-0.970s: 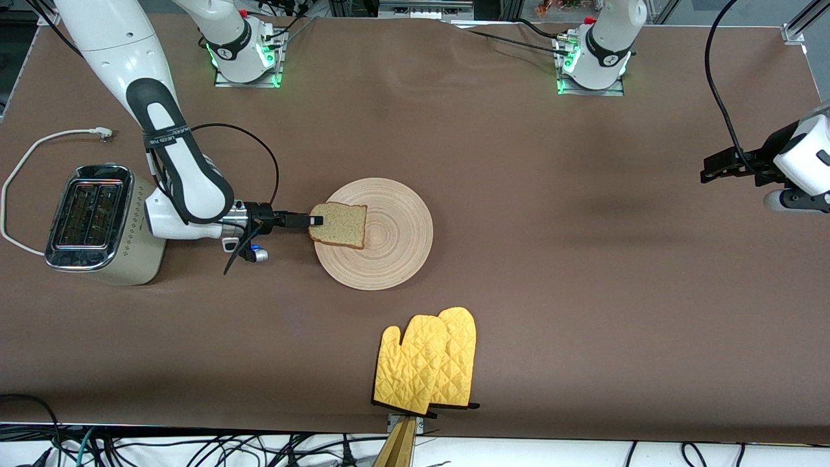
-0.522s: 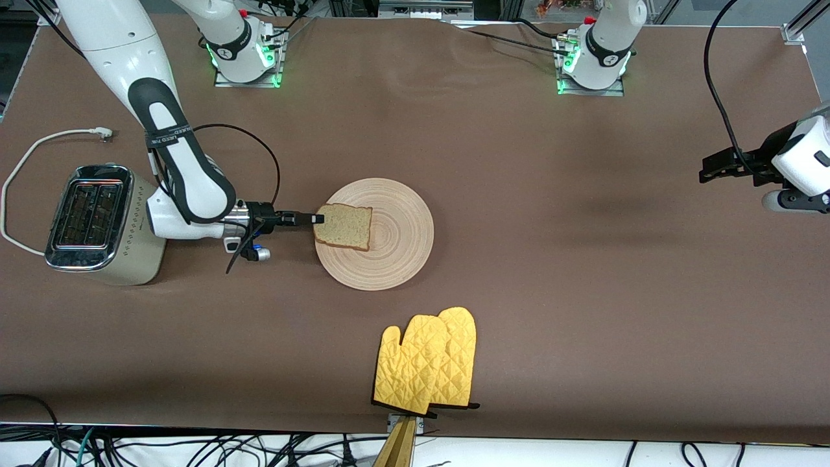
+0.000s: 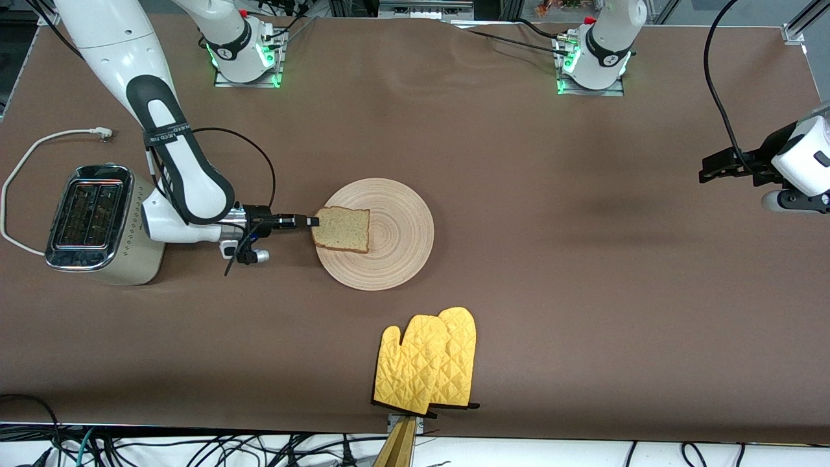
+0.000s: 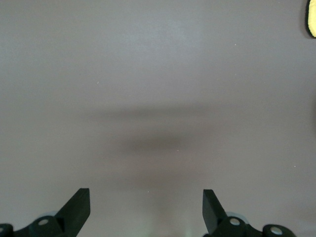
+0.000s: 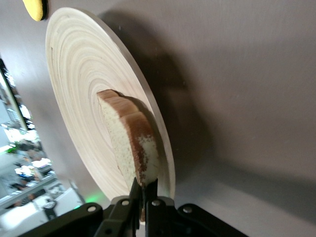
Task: Move plate and put bread in toaster
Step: 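Grasp the bread slice on the plate with the right gripper, then lift the bread with the right gripper over the toaster slot, then lower the bread into the toaster slot with the right gripper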
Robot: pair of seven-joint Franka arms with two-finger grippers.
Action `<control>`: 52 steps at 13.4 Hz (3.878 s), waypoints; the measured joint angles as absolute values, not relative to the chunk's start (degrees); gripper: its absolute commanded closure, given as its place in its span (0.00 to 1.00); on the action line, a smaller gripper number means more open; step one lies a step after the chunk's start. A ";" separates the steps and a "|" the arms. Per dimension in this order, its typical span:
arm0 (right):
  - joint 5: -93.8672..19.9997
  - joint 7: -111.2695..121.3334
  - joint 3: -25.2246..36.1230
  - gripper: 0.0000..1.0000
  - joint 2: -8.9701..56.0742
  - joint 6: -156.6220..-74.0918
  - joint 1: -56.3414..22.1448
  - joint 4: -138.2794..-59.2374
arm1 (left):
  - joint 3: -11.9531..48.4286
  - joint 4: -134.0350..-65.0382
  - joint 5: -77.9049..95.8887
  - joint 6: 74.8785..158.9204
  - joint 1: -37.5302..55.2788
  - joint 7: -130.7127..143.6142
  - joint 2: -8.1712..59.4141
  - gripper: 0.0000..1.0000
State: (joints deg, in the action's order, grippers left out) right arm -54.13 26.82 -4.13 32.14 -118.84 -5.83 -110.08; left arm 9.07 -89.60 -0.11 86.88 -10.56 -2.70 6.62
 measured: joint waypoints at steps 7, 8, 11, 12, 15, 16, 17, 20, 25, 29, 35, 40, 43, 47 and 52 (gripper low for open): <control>-33.84 18.02 8.47 1.00 27.18 -97.53 -5.33 -92.00 | 8.95 -89.70 0.35 86.88 -10.75 -2.70 6.66 0.00; -30.59 16.78 10.47 1.00 26.97 -93.55 -5.23 -88.13 | 8.95 -89.71 0.41 86.88 -10.75 -2.69 6.67 0.00; -20.17 14.98 14.39 1.00 26.68 -84.52 -5.12 -78.49 | 8.93 -89.82 0.98 86.88 -10.92 -2.63 6.72 0.00; -17.15 14.69 15.32 1.00 26.68 -82.71 -5.15 -76.48 | 8.93 -89.85 1.01 86.88 -11.08 -2.63 6.74 0.00; -10.43 14.77 18.57 1.00 26.75 -81.37 -5.21 -74.85 | 8.93 -89.88 1.05 86.88 -11.28 -2.63 6.76 0.00; -8.42 15.47 19.73 1.00 26.86 -81.36 -5.18 -74.85 | 8.94 -89.88 1.07 86.88 -11.28 -2.63 6.76 0.00; -6.36 16.49 20.93 1.00 26.93 -81.35 -5.18 -74.84 | 8.94 -89.89 1.13 86.88 -11.28 -2.63 6.76 0.00; -2.79 19.68 24.86 1.00 27.03 -81.35 -5.16 -74.62 | 8.94 -89.90 2.00 86.88 -11.30 -2.63 6.77 0.00; 3.87 23.91 26.72 1.00 27.04 -81.34 -5.29 -70.53 | 8.95 -89.90 2.40 86.93 -11.31 -2.63 6.77 0.00; 4.12 25.21 28.60 1.00 27.58 -81.40 -5.05 -70.12 | 8.95 -89.90 2.41 86.93 -11.33 -2.63 6.77 0.00; 4.13 25.14 28.64 1.00 30.39 -81.49 -4.57 -70.11 | 8.94 -89.90 2.95 86.93 -11.54 -2.62 6.77 0.00; 4.11 24.78 28.53 1.00 30.46 -81.49 -4.69 -70.10 | 8.94 -89.90 2.99 86.93 -11.67 -2.62 6.77 0.00; 3.97 24.39 28.33 1.00 30.46 -81.43 -5.45 -70.10 | 8.94 -89.90 3.00 86.93 -11.69 -2.62 6.77 0.00; 3.95 23.76 28.26 1.00 30.46 -81.41 -6.40 -69.99 | 8.95 -89.90 3.00 86.93 -11.70 -2.62 6.77 0.00; 3.71 23.71 28.14 1.00 30.43 -81.36 -6.90 -69.83 | 8.95 -89.90 3.00 86.93 -11.71 -2.62 6.77 0.00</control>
State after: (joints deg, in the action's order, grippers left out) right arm 3.71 23.71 28.14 30.43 -81.36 -6.90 -69.83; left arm 8.95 -89.90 3.00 86.93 -11.71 -2.62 6.77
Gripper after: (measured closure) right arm 0.943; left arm 0.000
